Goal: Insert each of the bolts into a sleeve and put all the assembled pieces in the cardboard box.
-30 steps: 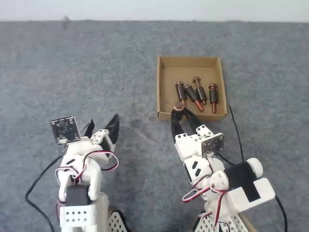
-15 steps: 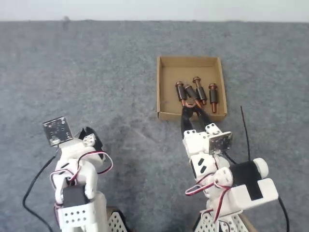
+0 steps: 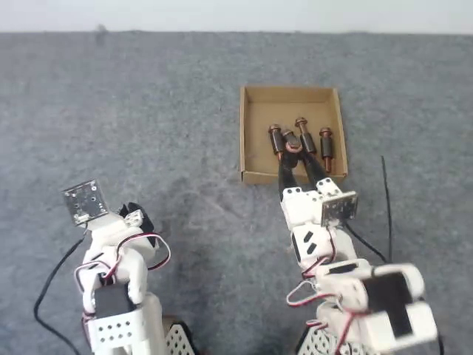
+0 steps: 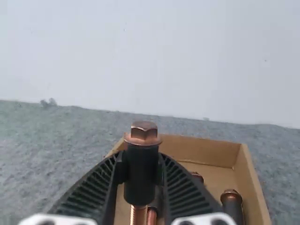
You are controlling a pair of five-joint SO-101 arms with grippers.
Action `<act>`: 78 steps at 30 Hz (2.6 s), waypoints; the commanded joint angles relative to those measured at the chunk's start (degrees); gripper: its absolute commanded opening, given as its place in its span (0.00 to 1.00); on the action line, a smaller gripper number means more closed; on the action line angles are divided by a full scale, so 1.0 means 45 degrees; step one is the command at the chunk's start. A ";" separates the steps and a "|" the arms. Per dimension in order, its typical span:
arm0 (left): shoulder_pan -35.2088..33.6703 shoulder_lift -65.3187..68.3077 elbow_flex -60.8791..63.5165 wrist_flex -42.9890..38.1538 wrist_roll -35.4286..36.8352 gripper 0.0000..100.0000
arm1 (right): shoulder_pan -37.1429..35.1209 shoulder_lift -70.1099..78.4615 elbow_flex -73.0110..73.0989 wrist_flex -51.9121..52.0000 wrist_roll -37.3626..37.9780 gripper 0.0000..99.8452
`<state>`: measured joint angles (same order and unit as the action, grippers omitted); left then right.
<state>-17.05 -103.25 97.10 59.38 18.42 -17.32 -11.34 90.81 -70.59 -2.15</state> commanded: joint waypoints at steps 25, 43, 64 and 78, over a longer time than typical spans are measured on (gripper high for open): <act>-0.0098 -0.0078 -0.0127 0.0078 -0.0039 0.04 | 0.1104 -0.3624 -1.1194 2.0503 -0.0059 0.01; -0.0117 -0.0078 -0.0127 0.0098 -0.0059 0.04 | 0.1905 0.4874 -2.0415 2.6344 -0.0059 0.01; -0.0117 -0.0078 -0.0127 0.0098 -0.0059 0.04 | 0.1963 0.5343 -2.1763 2.8923 -0.0117 0.01; -0.0117 -0.0078 -0.0127 0.0078 -0.0059 0.04 | 0.1866 -0.2295 -1.3011 2.5700 -0.0078 0.01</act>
<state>-17.41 -103.25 97.10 59.38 18.33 -9.05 -10.29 23.65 51.16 -2.15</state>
